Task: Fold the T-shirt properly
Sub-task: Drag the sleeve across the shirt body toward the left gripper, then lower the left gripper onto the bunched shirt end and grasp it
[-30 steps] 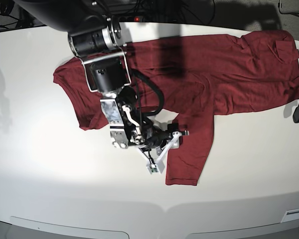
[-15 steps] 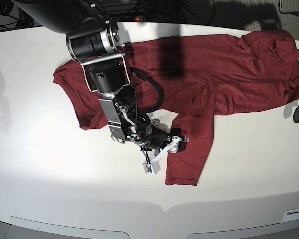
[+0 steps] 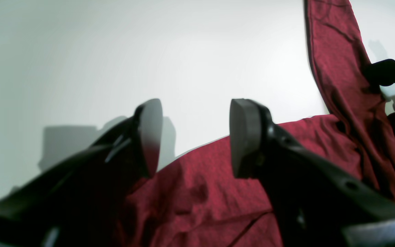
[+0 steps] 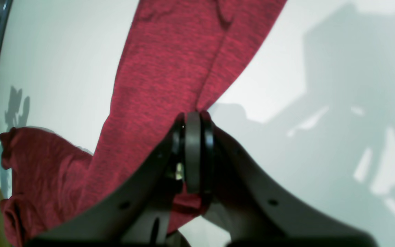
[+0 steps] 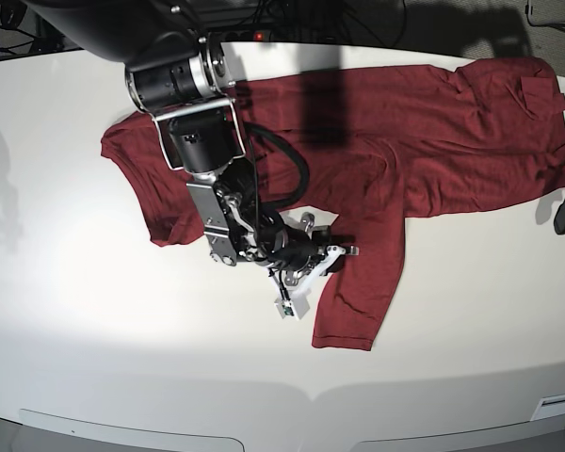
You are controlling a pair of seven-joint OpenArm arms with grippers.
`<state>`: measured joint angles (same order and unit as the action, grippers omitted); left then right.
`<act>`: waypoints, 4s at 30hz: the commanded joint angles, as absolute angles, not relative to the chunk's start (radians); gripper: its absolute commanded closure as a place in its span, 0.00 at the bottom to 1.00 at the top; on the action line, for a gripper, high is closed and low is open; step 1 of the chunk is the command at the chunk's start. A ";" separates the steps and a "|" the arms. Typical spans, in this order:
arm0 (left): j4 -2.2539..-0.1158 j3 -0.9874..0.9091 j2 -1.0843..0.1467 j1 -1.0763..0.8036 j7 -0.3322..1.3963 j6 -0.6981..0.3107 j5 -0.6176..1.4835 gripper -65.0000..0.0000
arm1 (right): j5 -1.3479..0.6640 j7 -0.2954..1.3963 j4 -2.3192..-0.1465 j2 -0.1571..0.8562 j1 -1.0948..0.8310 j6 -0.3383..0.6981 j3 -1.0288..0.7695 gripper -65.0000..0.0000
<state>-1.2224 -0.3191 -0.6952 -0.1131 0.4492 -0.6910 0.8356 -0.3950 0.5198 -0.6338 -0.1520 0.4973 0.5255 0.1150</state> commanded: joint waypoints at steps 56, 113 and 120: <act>-1.240 -0.328 -0.723 -0.105 0.449 -0.698 0.839 0.53 | -1.067 0.553 -0.967 -0.157 0.511 0.698 0.820 0.45; -1.608 -0.189 -0.053 -0.102 0.387 -0.676 -0.118 0.53 | -1.008 0.818 -1.073 0.373 0.573 0.698 0.536 0.45; -1.517 -0.188 -0.076 -0.102 0.272 -0.626 -0.230 0.59 | -1.060 0.836 -1.073 0.403 0.573 0.698 0.536 0.45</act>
<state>-1.4994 -0.1879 -0.0700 -0.1139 0.2993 -0.6281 -0.2455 -1.0367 0.8474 -1.0557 0.3943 0.5400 0.6891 0.5438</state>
